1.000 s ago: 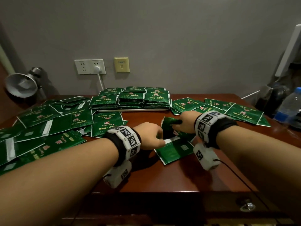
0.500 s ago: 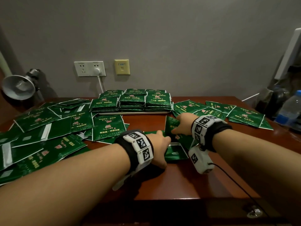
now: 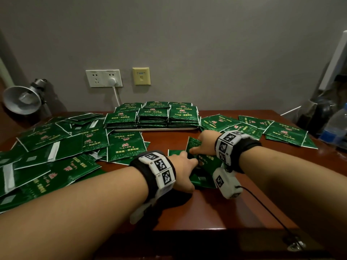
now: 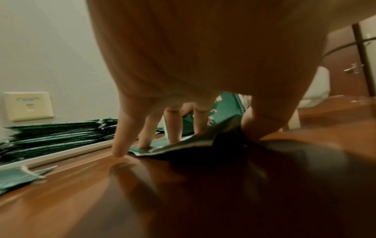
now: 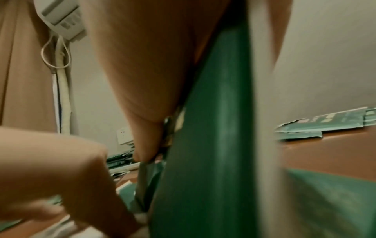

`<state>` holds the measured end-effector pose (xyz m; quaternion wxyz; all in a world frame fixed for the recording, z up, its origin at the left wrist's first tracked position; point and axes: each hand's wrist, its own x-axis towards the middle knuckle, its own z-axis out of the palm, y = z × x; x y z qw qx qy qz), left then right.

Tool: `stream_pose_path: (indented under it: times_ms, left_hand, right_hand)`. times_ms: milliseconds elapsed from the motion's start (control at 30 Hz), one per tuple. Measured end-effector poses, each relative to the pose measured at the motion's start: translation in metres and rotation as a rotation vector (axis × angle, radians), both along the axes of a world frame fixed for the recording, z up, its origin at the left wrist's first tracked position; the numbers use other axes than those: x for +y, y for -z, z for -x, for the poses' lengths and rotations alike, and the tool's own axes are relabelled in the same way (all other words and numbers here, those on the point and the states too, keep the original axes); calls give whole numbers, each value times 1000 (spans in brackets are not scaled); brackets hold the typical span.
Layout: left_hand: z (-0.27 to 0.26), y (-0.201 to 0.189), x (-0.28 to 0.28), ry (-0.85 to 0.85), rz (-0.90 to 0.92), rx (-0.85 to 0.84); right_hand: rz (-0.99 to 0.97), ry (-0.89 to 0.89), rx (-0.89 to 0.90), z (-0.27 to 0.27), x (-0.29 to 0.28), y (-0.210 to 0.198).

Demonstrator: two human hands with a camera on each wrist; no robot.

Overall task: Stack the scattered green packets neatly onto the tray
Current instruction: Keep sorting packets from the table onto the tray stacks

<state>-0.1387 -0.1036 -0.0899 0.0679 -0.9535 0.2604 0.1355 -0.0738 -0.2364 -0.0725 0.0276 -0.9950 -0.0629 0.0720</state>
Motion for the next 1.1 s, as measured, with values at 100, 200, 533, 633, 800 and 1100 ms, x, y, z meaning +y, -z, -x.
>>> stream_pose_path:
  times_ms: [100, 200, 533, 633, 800, 1100]
  left_hand:
    - [-1, -2, 2, 13, -8, -13]
    - [-2, -6, 4, 68, -34, -83]
    - [-20, -28, 24, -120, 107, -186]
    - [-28, -25, 36, -258, 115, -243]
    - [-26, -12, 35, -272, 53, -280]
    - [-23, -10, 11, -247, -79, -34]
  right_hand:
    - [138, 24, -15, -1, 1, 4]
    - [158, 49, -23, -2, -2, 9]
    - [19, 168, -32, -2, -12, 1]
    - [-49, 280, -68, -2, -13, 8]
    - [148, 243, -20, 4, -8, 15]
    - [268, 106, -8, 3, -3, 21]
